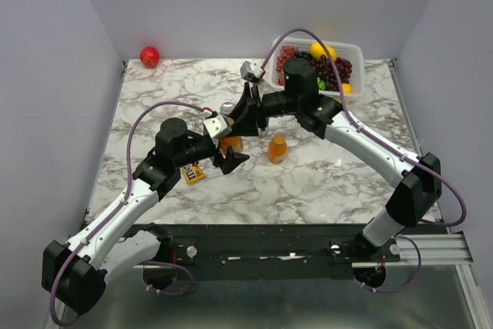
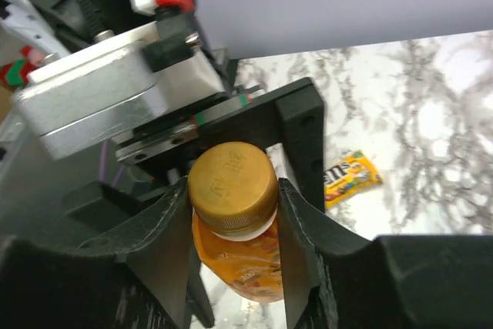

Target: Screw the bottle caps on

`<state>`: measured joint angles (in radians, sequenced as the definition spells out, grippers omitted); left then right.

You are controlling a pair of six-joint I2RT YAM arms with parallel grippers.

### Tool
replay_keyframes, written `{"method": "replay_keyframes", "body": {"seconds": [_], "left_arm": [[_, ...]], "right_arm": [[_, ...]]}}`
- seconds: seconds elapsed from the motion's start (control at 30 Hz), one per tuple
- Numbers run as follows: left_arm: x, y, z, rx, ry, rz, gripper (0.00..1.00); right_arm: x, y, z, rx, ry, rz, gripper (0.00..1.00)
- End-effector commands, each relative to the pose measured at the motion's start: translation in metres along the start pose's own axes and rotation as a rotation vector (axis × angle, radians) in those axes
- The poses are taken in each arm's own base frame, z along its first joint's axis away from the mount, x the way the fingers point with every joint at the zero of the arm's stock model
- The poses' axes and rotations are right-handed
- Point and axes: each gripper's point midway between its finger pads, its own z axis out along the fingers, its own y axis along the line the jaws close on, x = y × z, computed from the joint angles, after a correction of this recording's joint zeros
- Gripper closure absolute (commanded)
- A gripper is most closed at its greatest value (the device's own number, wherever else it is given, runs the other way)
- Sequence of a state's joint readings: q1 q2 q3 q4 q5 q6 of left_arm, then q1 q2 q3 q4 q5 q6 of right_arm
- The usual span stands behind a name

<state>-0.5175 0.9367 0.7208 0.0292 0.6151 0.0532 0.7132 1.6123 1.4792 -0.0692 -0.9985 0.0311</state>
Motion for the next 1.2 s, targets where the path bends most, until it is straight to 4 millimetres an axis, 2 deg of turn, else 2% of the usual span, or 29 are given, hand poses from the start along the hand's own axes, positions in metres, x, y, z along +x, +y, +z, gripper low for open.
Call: {"method": "replay_keyframes", "body": {"seconds": [0.0,0.03,0.07,0.1,0.13,0.2,0.23,0.27,0.3,0.33,0.43,0.47,0.53,0.57,0.67,0.7,0.77,0.8,0.83,0.93,1.03,1.17], "left_arm": [[0.024,0.013,-0.015,-0.097,0.058,0.054,0.01],[0.031,0.021,-0.023,-0.137,0.071,0.057,0.01],[0.035,0.027,-0.031,-0.182,0.078,0.069,0.01],[0.041,0.029,-0.041,-0.214,0.077,0.083,0.01],[0.048,0.036,-0.050,-0.254,0.101,0.096,0.01],[0.050,0.046,-0.063,-0.332,0.112,0.103,0.01],[0.054,0.048,-0.067,-0.355,0.130,0.097,0.01],[0.053,0.050,-0.069,-0.367,0.131,0.094,0.01],[0.052,0.053,-0.070,-0.379,0.133,0.092,0.01],[0.052,0.054,-0.069,-0.383,0.133,0.091,0.01],[0.053,0.061,-0.064,-0.395,0.135,0.058,0.01],[0.053,0.063,-0.061,-0.395,0.140,0.052,0.01],[0.055,0.070,-0.057,-0.404,0.161,0.055,0.01],[0.056,0.073,-0.056,-0.405,0.172,0.064,0.01],[0.060,0.084,-0.054,-0.418,0.214,0.099,0.01],[0.063,0.087,-0.051,-0.415,0.231,0.093,0.01],[0.066,0.090,-0.049,-0.408,0.251,0.084,0.01],[0.069,0.091,-0.046,-0.402,0.261,0.075,0.01],[0.071,0.092,-0.045,-0.398,0.270,0.078,0.01],[0.075,0.099,-0.040,-0.401,0.293,0.092,0.01],[0.081,0.109,-0.040,-0.425,0.323,0.116,0.01],[0.077,0.116,-0.036,-0.426,0.334,0.131,0.01]], "right_arm": [[-0.012,-0.017,-0.022,0.109,-0.017,-0.093,0.79],[-0.009,-0.025,-0.033,0.141,-0.018,-0.096,0.80],[-0.015,-0.023,-0.044,0.163,-0.032,-0.123,0.80],[-0.004,-0.028,-0.052,0.184,-0.019,-0.116,0.80],[-0.002,-0.038,-0.068,0.229,-0.025,-0.115,0.80],[-0.007,-0.041,-0.090,0.304,-0.045,-0.150,0.80],[0.007,-0.050,-0.106,0.353,-0.036,-0.133,0.80],[0.011,-0.052,-0.115,0.388,-0.039,-0.146,0.80],[0.008,-0.046,-0.126,0.416,-0.051,-0.184,0.80],[0.034,-0.052,-0.138,0.457,-0.026,-0.146,0.80],[0.049,-0.050,-0.159,0.518,-0.026,-0.216,0.80],[0.070,-0.051,-0.163,0.532,-0.017,-0.201,0.79],[0.086,-0.051,-0.175,0.563,-0.021,-0.205,0.79],[0.104,-0.051,-0.177,0.568,-0.018,-0.193,0.79],[0.120,-0.058,-0.193,0.612,-0.042,-0.199,0.79],[0.136,-0.058,-0.196,0.617,-0.037,-0.173,0.79],[0.145,-0.061,-0.207,0.629,-0.049,-0.182,0.79],[0.162,-0.062,-0.209,0.629,-0.040,-0.153,0.79],[0.168,-0.063,-0.213,0.636,-0.041,-0.151,0.79],[0.167,-0.059,-0.210,0.591,-0.049,-0.188,0.78],[0.157,-0.060,-0.209,0.573,-0.064,-0.233,0.77],[0.171,-0.061,-0.206,0.525,0.010,-0.143,0.75]]}}
